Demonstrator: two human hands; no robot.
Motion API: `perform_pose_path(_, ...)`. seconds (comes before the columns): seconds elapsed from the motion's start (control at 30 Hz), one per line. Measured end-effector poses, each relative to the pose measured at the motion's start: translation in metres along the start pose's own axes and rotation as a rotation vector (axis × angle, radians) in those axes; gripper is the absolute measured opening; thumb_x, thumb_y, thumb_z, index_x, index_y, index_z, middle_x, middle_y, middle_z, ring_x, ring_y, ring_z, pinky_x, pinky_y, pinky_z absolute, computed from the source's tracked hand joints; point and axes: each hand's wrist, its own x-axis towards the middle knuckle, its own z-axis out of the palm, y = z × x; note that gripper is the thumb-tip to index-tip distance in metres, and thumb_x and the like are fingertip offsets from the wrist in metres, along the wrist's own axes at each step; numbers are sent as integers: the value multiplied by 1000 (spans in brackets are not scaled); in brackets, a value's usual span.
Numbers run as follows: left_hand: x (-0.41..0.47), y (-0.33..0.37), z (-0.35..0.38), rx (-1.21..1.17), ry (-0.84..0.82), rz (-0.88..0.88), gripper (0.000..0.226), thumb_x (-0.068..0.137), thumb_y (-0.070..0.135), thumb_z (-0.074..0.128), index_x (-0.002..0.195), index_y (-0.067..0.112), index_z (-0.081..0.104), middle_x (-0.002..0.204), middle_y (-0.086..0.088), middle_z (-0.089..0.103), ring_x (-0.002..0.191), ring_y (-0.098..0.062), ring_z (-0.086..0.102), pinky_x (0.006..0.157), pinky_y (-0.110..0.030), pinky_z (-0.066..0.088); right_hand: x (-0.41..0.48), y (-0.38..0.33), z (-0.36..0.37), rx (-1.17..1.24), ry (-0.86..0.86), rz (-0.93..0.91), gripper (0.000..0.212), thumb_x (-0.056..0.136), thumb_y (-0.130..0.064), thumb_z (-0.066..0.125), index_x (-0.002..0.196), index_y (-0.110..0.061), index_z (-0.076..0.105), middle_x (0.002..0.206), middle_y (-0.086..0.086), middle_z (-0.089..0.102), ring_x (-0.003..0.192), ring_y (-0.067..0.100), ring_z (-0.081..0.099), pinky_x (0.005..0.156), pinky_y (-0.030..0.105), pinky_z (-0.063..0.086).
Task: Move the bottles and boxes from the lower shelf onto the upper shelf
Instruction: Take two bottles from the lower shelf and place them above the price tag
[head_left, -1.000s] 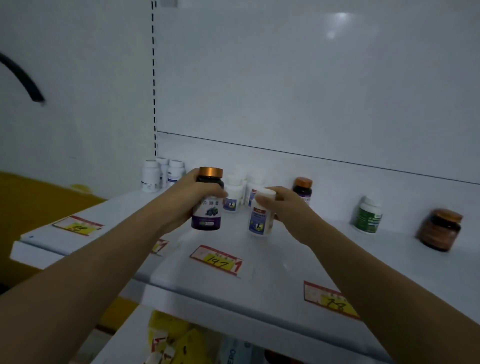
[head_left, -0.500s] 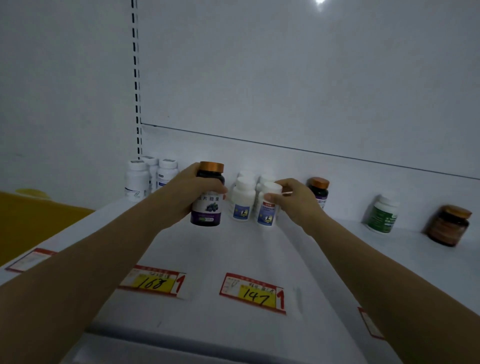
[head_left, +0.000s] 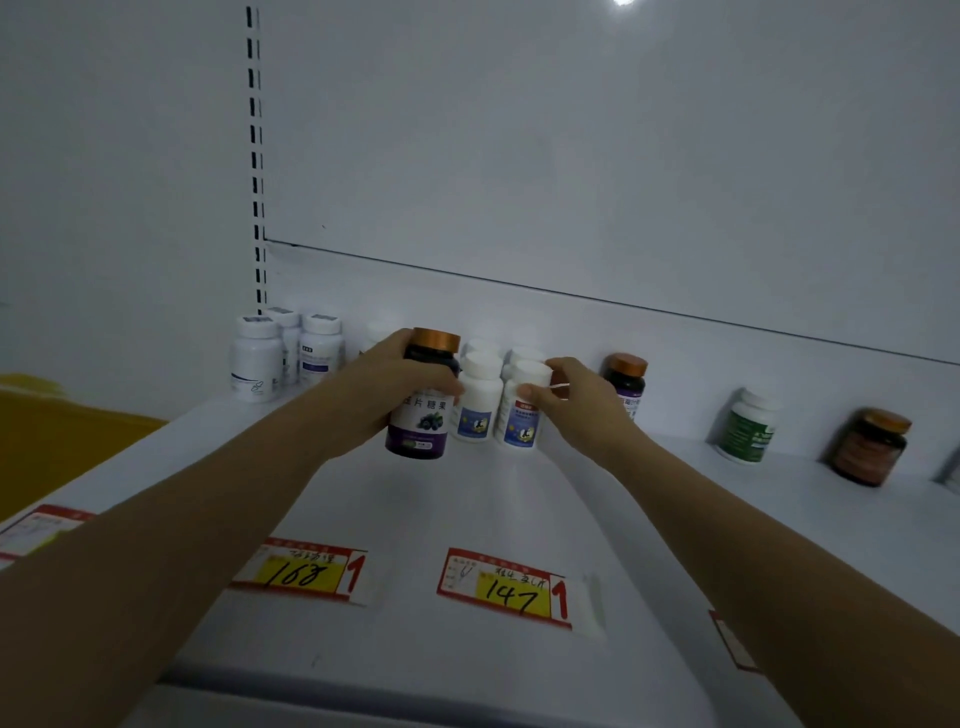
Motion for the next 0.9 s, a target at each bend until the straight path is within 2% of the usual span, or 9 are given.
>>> perform_pose_path(0.1, -1, 3, 14, 8, -25, 7, 36, 78, -8, 62, 106, 14, 52, 93, -5, 64, 85, -21, 64, 71, -31, 52, -7, 2, -13, -83, -42, 39, 59, 90, -42, 56, 137, -9, 43, 132, 6, 55, 114, 21, 56, 90, 28, 45)
perform_pose_path(0.23, 2, 7, 43, 20, -81, 14, 33, 79, -6, 63, 102, 15, 53, 94, -6, 64, 86, -22, 65, 75, -34, 54, -22, 15, -49, -323, -160, 57, 44, 90, -46, 54, 113, -9, 58, 105, 7, 61, 91, 19, 57, 68, 21, 41)
perform_pose_path(0.33, 6, 9, 86, 9, -126, 1, 34, 80, 0, 65, 106, 17, 53, 98, -5, 64, 89, -23, 66, 79, -37, 55, -36, 37, -83, -357, -216, 69, 49, 89, -48, 53, 125, -14, 55, 121, 6, 60, 108, 21, 56, 86, 24, 41)
perform_pose_path(0.4, 7, 9, 106, 11, -140, 8, 35, 81, 5, 65, 110, 19, 52, 100, -4, 64, 89, -20, 66, 74, -33, 55, -44, 41, -95, -252, -265, 78, 53, 89, -44, 57, 134, -18, 49, 132, 2, 56, 115, 19, 55, 98, 28, 43)
perform_pose_path(0.47, 8, 9, 141, 40, -142, 24, 38, 82, 7, 65, 115, 18, 50, 102, -4, 64, 88, -19, 66, 70, -30, 55, -52, 51, -117, -35, -301, 81, 52, 88, -33, 61, 136, -19, 45, 135, 0, 53, 116, 18, 55, 102, 35, 46)
perform_pose_path(0.57, 14, 9, 186, 28, -120, 45, 43, 83, 9, 67, 122, 12, 49, 115, -10, 62, 104, -28, 64, 87, -41, 54, -60, 63, -148, 258, -385, 67, 53, 87, -17, 63, 136, -22, 43, 135, -3, 51, 119, 16, 53, 101, 34, 46)
perform_pose_path(0.63, 19, 8, 211, 26, -111, 46, 44, 82, 12, 69, 121, 13, 49, 119, -13, 59, 109, -30, 61, 95, -46, 51, -62, 70, -161, 303, -403, 24, 53, 84, -19, 67, 133, -24, 46, 130, -5, 55, 117, 15, 55, 98, 32, 48)
perform_pose_path(0.8, 29, 5, 266, -5, -85, 49, 46, 80, 17, 72, 121, 10, 50, 118, -13, 58, 107, -29, 63, 92, -44, 53, -60, 101, -183, 385, -307, -17, 48, 79, -20, 73, 122, -16, 52, 117, 3, 63, 102, 16, 65, 83, 26, 57)
perform_pose_path(0.9, 30, 5, 273, 211, -32, 36, 56, 80, 28, 71, 129, 12, 50, 118, -5, 57, 110, -24, 58, 103, -44, 44, -55, 119, -190, 345, -304, 4, 39, 79, -14, 73, 113, -17, 53, 109, 2, 63, 95, 14, 64, 77, 24, 56)
